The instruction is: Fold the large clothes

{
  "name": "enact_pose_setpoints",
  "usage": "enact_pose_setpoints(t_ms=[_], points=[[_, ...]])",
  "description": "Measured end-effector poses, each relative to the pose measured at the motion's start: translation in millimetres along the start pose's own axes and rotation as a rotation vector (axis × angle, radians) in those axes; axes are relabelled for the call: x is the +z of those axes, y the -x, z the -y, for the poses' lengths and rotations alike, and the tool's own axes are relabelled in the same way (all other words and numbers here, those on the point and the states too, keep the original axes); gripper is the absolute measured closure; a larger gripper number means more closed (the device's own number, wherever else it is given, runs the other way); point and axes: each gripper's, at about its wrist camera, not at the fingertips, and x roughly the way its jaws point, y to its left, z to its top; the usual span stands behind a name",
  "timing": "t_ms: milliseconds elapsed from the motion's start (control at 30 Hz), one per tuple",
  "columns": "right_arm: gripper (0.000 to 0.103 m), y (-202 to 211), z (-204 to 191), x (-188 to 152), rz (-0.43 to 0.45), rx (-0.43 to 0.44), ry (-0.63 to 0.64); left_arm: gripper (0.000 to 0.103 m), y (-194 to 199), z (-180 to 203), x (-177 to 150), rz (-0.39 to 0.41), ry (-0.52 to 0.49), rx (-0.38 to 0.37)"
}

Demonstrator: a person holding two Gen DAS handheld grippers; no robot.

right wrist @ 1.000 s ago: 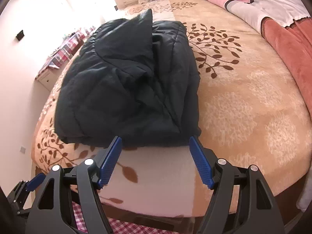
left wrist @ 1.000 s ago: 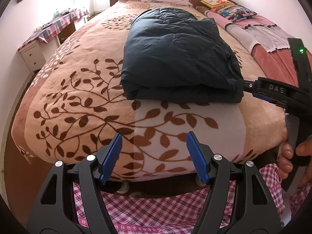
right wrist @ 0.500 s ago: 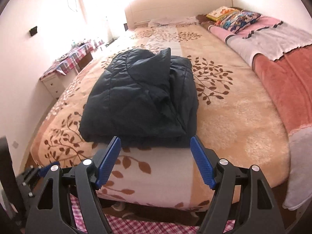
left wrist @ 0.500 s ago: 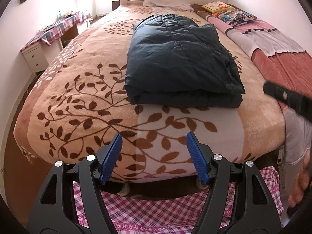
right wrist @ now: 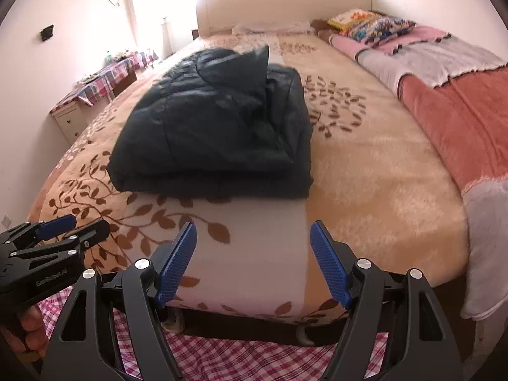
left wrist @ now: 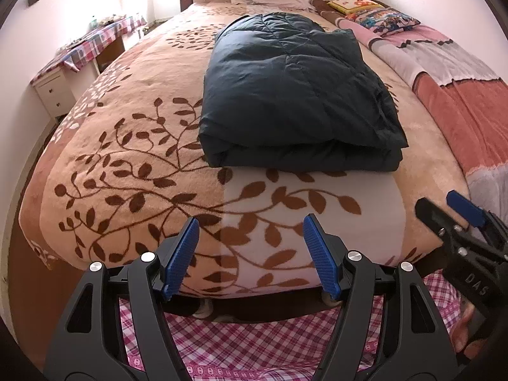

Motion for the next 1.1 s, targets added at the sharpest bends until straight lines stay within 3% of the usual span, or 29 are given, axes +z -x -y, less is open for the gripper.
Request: enact_pose_setpoints(t_ms=[333,1100], points=[[0.031,-29,-19,-15,-0.121,0.025,0.052,0.036,-12,4,-5,-0.027,-0.017,0.012],[0.031,-27,-11,-17,-0.120,0.028,0.026,0.035,-3,8,-9,-0.014,-0.021,0.032]])
